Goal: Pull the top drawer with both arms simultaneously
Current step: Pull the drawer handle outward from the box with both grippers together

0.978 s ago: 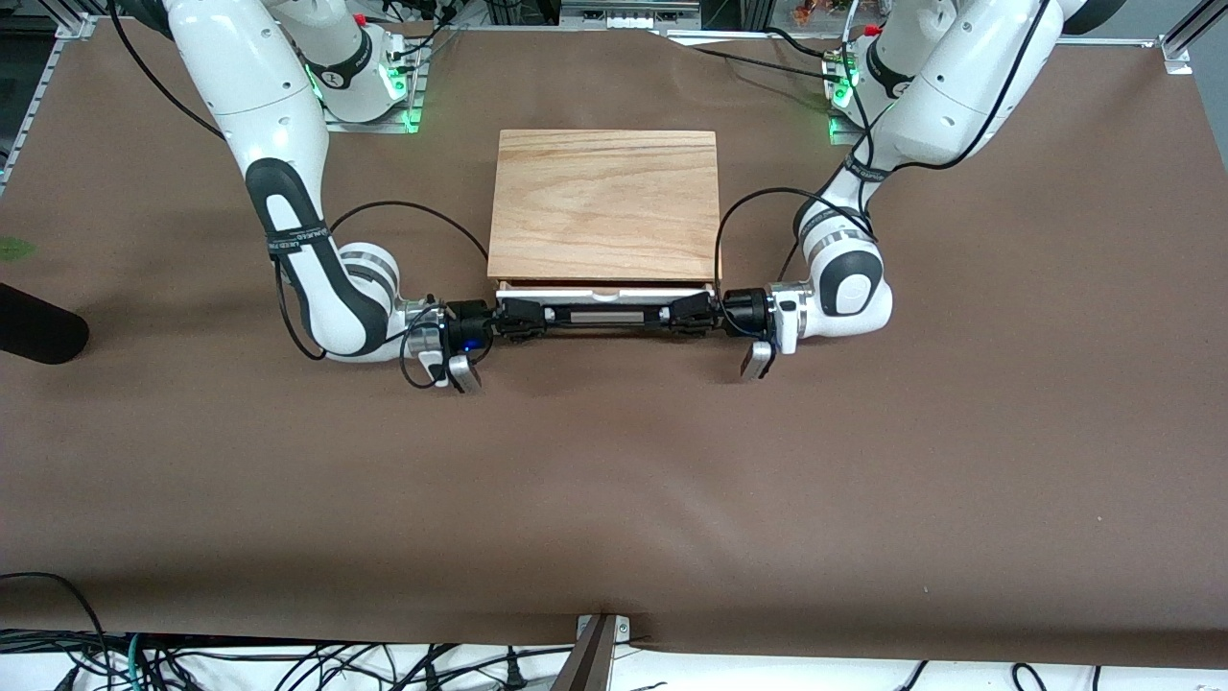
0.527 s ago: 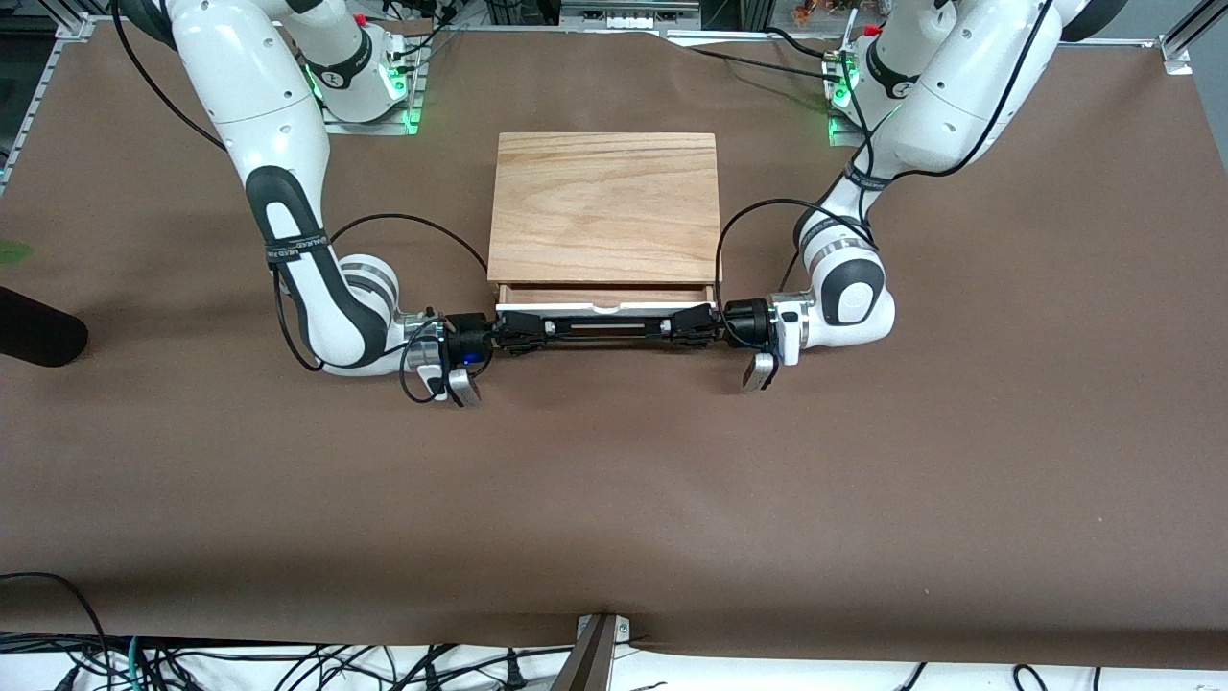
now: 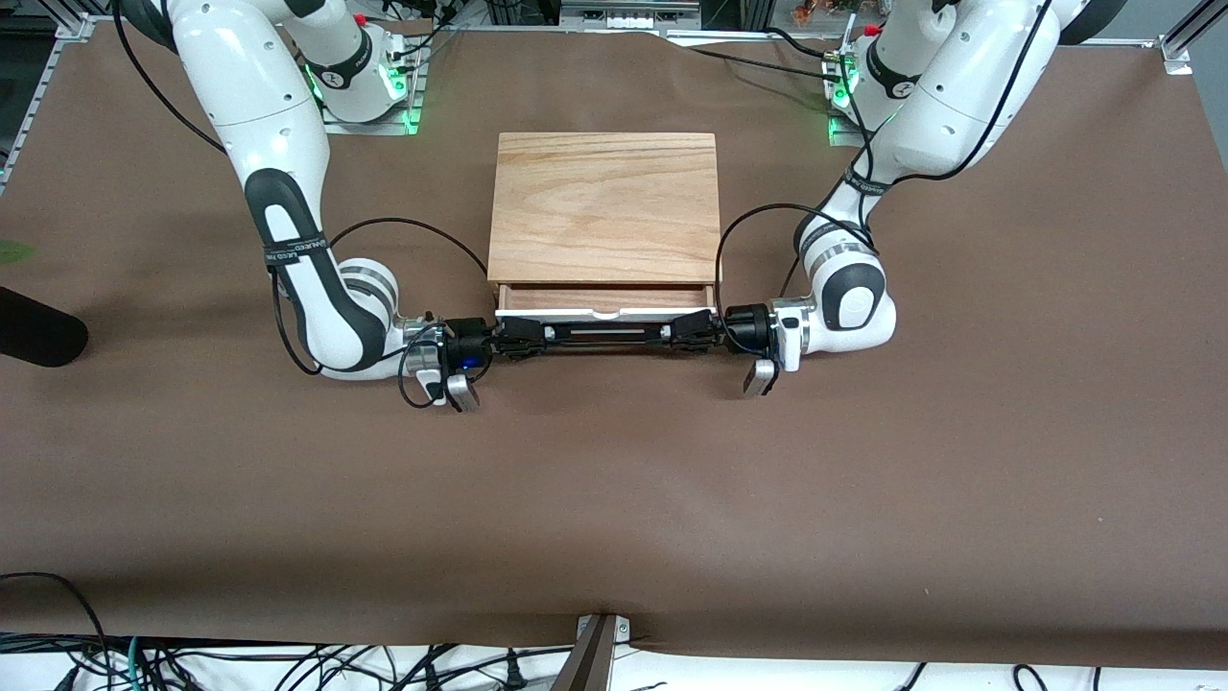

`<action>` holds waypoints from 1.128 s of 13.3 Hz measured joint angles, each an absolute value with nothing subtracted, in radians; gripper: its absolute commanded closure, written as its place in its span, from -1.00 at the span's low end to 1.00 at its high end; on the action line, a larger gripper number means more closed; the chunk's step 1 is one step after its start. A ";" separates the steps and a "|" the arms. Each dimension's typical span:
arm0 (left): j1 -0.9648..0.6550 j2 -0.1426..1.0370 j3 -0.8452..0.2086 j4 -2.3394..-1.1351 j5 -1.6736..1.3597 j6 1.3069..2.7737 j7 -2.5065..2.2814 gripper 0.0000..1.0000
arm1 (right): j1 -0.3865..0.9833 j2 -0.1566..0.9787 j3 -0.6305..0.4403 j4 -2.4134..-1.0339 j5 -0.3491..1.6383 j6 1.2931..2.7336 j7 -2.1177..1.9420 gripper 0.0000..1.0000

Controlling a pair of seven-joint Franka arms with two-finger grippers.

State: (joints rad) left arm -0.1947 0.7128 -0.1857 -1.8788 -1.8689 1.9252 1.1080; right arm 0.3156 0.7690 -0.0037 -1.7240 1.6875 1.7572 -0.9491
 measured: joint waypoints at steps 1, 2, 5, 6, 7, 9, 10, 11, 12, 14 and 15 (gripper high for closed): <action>-0.195 0.717 -0.184 -1.869 -1.867 1.925 1.105 1.00 | 0.315 0.771 -0.004 -1.718 1.691 1.761 -0.949 1.00; -0.196 0.721 -0.182 -1.858 -1.865 1.924 1.103 1.00 | 0.315 0.772 -0.004 -1.712 1.694 1.765 -0.949 1.00; -0.196 0.733 -0.177 -1.838 -1.864 1.922 1.099 1.00 | 0.314 0.784 -0.005 -1.691 1.695 1.768 -0.946 1.00; -0.197 0.736 -0.175 -1.833 -1.863 1.921 1.098 1.00 | 0.313 0.788 -0.005 -1.685 1.695 1.768 -0.944 1.00; -0.198 0.741 -0.173 -1.826 -1.863 1.921 1.095 1.00 | 0.312 0.792 -0.005 -1.678 1.696 1.767 -0.942 1.00; -0.198 0.749 -0.171 -1.812 -1.862 1.918 1.091 1.00 | 0.311 0.799 -0.005 -1.666 1.698 1.768 -0.938 1.00; -0.199 0.754 -0.169 -1.803 -1.862 1.917 1.089 1.00 | 0.311 0.803 -0.005 -1.660 1.701 1.770 -0.938 1.00; -0.200 0.758 -0.166 -1.796 -1.862 1.915 1.086 1.00 | 0.310 0.808 -0.005 -1.650 1.702 1.770 -0.936 1.00; -0.202 0.761 -0.163 -1.792 -1.862 1.914 1.084 1.00 | 0.309 0.812 -0.005 -1.645 1.702 1.769 -0.935 1.00; -0.207 0.766 -0.156 -1.779 -1.860 1.913 1.079 1.00 | 0.308 0.821 -0.005 -1.630 1.702 1.767 -0.931 1.00; -0.210 0.770 -0.152 -1.769 -1.854 1.913 1.070 1.00 | 0.307 0.826 -0.005 -1.621 1.703 1.768 -0.930 1.00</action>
